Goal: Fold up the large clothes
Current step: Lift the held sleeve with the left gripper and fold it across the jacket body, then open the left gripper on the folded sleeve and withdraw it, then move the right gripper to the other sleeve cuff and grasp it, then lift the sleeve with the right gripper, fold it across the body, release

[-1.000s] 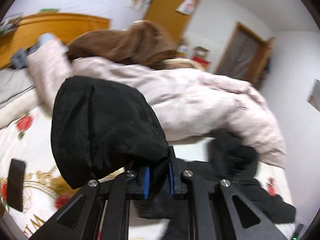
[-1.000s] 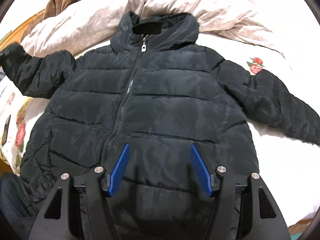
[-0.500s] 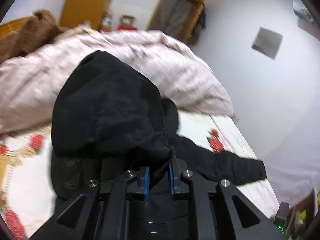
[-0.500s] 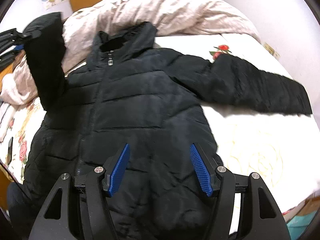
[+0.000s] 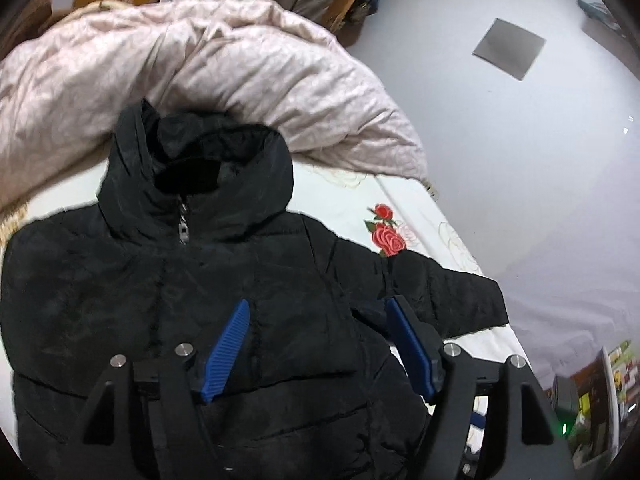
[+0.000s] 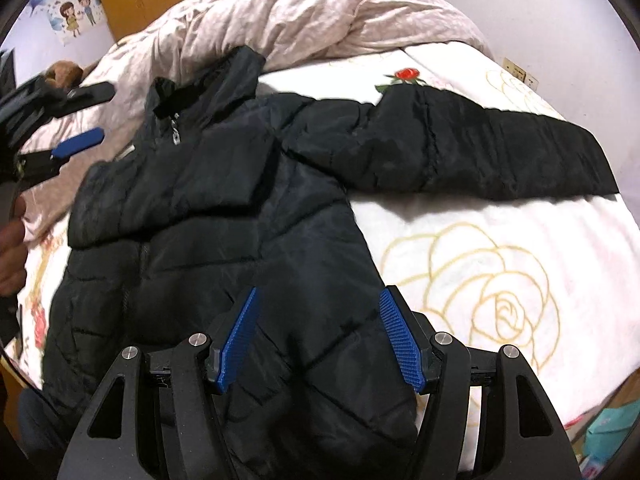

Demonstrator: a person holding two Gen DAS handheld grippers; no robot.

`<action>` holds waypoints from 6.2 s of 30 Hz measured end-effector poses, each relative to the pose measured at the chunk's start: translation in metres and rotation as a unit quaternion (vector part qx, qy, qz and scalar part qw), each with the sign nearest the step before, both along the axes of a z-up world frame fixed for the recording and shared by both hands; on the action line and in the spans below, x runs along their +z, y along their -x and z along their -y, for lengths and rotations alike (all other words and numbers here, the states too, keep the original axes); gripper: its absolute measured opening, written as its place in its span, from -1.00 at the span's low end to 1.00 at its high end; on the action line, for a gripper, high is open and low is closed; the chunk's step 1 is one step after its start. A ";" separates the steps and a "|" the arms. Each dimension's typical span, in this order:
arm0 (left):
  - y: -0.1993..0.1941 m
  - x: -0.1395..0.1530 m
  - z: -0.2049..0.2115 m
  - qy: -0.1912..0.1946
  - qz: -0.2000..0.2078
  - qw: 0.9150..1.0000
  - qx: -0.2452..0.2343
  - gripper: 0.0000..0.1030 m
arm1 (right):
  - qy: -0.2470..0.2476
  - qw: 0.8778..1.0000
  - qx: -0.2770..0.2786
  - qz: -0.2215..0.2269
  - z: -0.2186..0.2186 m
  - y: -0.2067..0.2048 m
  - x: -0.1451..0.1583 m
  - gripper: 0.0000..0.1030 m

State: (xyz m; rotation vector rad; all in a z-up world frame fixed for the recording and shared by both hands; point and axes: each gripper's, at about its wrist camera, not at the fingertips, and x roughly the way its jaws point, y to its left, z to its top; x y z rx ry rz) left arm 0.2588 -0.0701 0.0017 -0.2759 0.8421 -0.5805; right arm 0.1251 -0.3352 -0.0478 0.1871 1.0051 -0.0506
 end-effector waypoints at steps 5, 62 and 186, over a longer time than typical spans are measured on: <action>-0.021 -0.009 -0.065 -0.068 0.015 0.995 0.076 0.41 | 0.000 0.999 0.039 0.017 -0.023 -0.033 0.006 0.22; -0.006 -0.087 -0.164 -0.177 -0.038 0.966 0.186 0.01 | 0.024 0.996 0.086 -0.021 -0.061 -0.137 -0.024 -0.12; -0.035 -0.086 -0.079 -0.102 -0.040 0.988 0.108 -0.74 | -0.002 0.998 0.025 0.057 -0.016 -0.118 0.010 0.31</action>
